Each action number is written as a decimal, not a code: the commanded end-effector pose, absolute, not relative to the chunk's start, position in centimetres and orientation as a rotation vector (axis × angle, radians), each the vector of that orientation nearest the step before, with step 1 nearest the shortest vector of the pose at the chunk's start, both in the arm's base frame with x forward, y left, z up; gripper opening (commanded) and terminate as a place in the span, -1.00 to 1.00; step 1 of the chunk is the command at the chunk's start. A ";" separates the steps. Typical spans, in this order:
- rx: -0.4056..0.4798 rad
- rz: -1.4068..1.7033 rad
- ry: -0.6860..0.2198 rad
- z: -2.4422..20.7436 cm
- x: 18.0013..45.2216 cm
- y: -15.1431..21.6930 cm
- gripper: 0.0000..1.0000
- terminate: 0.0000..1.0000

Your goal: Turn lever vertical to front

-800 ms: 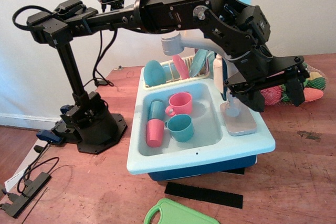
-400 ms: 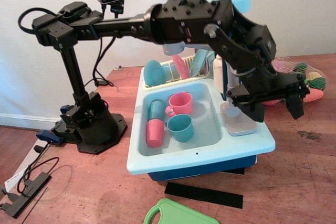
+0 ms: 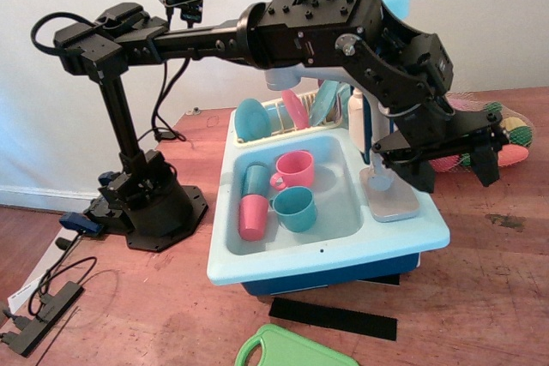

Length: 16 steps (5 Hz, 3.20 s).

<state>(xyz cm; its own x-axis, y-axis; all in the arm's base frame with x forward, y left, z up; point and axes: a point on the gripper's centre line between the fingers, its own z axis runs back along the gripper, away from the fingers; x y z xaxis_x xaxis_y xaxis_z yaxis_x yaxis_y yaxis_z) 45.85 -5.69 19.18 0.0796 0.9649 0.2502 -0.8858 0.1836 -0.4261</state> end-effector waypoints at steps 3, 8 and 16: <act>-0.214 1.429 -0.603 21.8 42.6 -2.2 1.00 -1.00; -0.259 1.387 -0.566 18.1 36.4 -1.5 1.00 -1.00; -0.193 1.373 -0.478 17.8 25.6 -4.4 1.00 -1.00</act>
<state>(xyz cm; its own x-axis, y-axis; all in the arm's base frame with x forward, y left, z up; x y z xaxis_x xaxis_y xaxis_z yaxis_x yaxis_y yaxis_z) 25.57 -4.20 17.33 0.1264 0.9676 0.2187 -0.8989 0.2050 -0.3872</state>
